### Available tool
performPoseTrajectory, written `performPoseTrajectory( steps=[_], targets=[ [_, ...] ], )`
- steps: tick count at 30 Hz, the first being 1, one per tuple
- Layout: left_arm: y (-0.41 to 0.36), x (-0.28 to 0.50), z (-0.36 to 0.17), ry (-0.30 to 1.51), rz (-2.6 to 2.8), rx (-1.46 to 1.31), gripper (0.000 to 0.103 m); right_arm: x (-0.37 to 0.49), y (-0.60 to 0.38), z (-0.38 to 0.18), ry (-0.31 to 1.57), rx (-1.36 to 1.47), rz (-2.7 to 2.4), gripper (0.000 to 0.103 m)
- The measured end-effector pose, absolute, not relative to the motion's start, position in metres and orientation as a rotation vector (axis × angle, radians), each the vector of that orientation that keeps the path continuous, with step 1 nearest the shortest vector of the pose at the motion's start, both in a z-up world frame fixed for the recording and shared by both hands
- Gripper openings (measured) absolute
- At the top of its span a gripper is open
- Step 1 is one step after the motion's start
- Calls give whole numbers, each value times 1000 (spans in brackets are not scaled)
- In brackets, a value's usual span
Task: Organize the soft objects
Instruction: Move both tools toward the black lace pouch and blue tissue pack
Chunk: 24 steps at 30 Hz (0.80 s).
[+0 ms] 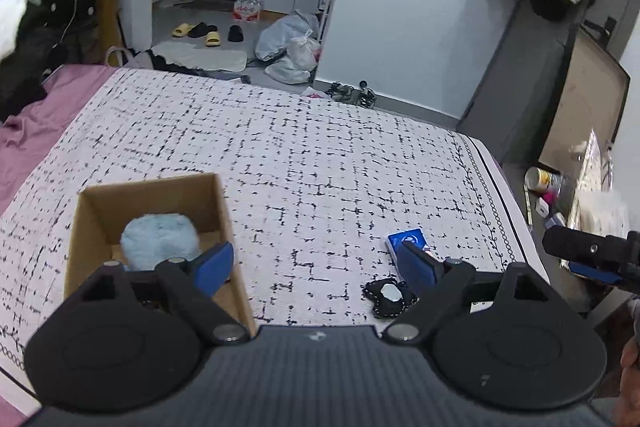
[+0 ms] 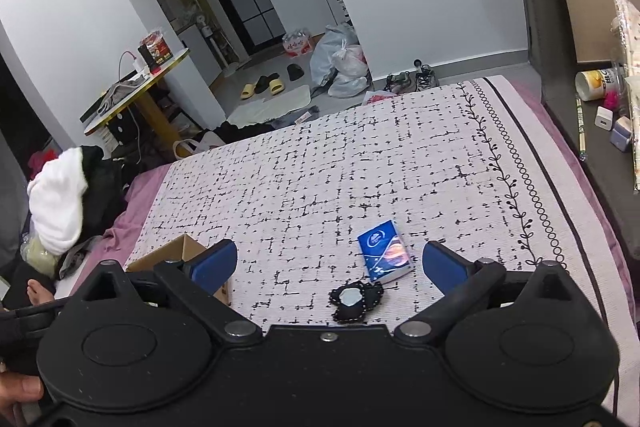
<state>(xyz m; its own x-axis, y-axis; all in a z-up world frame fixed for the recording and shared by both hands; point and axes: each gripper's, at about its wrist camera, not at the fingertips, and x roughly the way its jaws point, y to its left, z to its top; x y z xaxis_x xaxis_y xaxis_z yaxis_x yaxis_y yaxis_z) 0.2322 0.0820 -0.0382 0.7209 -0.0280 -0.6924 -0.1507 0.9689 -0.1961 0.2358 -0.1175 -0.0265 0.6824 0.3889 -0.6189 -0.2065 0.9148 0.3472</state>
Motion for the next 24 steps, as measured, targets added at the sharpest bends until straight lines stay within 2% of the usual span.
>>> performPoseTrajectory(
  steps=[10,24],
  targets=[
    [43,253,-47,805,27,-228,88,248,-154,-48,754,324,315,99],
    [5,289,-99,896,-11,-220,85,278,-181,-95,824,410,318,93]
  ],
)
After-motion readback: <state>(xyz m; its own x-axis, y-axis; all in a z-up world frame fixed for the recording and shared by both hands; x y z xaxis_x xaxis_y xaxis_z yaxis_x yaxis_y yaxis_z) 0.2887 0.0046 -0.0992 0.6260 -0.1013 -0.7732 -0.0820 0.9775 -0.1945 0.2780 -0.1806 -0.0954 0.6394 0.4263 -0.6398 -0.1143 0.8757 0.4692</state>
